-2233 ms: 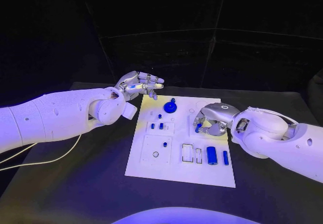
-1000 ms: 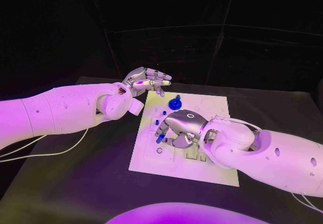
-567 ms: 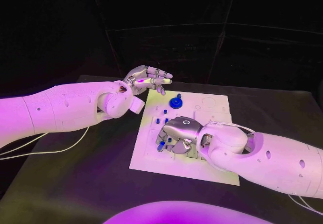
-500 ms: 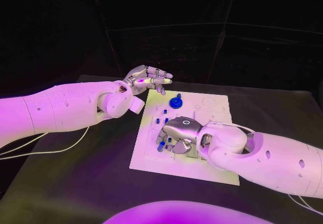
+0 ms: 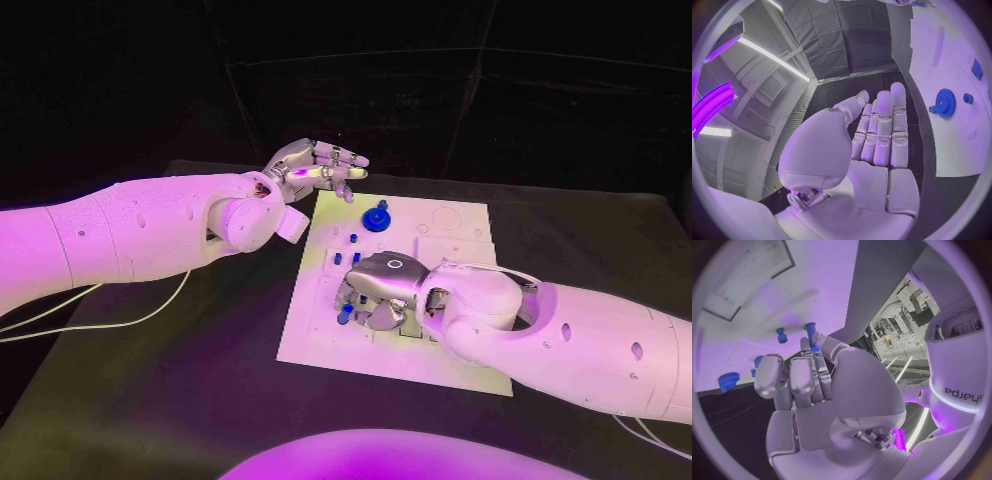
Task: Assemble the parts on the task board
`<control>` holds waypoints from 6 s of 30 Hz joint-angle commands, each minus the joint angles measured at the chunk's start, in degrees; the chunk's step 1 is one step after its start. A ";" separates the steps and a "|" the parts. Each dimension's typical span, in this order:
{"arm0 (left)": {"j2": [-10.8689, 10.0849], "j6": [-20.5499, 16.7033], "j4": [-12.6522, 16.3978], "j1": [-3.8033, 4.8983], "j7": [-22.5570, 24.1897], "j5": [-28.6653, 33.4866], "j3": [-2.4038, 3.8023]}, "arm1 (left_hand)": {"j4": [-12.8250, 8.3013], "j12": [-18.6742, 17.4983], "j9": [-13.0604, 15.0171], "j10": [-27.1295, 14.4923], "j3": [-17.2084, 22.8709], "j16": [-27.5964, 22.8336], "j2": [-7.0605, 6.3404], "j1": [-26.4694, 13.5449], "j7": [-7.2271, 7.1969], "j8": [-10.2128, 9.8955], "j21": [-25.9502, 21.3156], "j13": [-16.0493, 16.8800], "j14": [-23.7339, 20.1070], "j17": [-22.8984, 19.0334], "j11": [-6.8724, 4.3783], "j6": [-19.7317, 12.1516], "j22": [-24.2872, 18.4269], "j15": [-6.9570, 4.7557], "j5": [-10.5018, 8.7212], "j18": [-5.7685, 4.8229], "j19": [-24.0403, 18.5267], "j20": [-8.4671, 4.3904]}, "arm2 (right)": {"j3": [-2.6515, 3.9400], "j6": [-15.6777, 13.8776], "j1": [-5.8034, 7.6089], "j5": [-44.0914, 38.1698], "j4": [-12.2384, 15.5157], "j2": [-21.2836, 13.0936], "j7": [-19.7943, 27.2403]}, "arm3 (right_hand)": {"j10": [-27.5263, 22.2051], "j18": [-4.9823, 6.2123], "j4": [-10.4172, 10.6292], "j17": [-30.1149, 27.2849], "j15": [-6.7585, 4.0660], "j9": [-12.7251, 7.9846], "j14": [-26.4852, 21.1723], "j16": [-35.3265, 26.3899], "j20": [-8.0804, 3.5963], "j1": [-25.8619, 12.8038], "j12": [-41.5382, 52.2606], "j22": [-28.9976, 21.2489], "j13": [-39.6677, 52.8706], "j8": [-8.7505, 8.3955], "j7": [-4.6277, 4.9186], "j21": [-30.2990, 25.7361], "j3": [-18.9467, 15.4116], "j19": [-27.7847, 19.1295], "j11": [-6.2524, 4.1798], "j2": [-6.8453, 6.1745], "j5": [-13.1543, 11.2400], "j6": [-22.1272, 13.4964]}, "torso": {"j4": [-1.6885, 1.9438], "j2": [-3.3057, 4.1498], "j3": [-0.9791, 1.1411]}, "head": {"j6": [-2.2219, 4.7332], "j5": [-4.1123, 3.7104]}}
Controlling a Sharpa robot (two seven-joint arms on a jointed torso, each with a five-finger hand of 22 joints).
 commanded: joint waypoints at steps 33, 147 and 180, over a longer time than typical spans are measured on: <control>0.11 1.14 -0.04 0.10 -0.03 0.14 0.05 | 0.00 0.20 -0.06 -0.27 -0.27 -0.31 0.40 -0.04 0.13 -0.23 -0.13 -0.08 -0.17 -0.05 -0.03 -0.20 -0.04 0.05 -0.11 0.78 -0.34 -0.09 | -2.07 -3.07 -0.18 -5.59 0.20 1.30 -0.78 | -7.30 1.31 1.45 -4.68 0.85 -0.29 -1.17 -2.08 1.19 -3.83 -3.37 -5.26 -0.27 -0.88 0.32 -2.65 -2.71 -3.45 1.36 -3.62 0.98 -8.55 | -0.03 0.05 0.00 | 0.10 -0.06; -1.23 1.96 -0.05 -0.08 -0.48 0.14 -0.22 | 0.02 0.36 -0.05 -0.39 -0.60 -0.60 0.51 -0.15 0.08 -0.19 -0.44 -0.11 -0.16 -0.36 -0.03 -0.21 -0.31 0.09 -0.11 0.76 -0.34 -0.06 | -2.18 -10.00 -1.77 14.19 14.45 -25.20 -28.73 | 11.08 -1.88 21.48 17.99 -3.25 6.21 2.75 10.55 -2.42 -6.88 67.28 10.78 68.28 18.10 -3.94 5.27 -38.03 6.50 -3.99 3.50 16.36 -5.82 | -1.02 -0.67 -0.28 | 2.22 -6.60; -1.20 2.01 0.45 -0.04 -0.59 0.14 -0.34 | 0.06 0.39 -0.06 -0.49 -0.76 -0.69 0.51 -0.26 0.09 -0.20 -0.56 -0.13 -0.16 -0.47 -0.02 -0.27 -0.42 0.10 -0.11 0.76 -0.34 -0.04 | -2.07 -13.67 -1.68 20.55 13.87 -18.28 -28.40 | 13.31 -1.96 23.02 18.42 -4.65 8.90 2.85 10.56 -3.73 -11.18 68.46 11.28 70.76 17.76 -5.86 5.47 -40.98 6.80 -5.62 6.96 18.92 -0.73 | -0.95 -0.54 -0.41 | 1.92 -6.52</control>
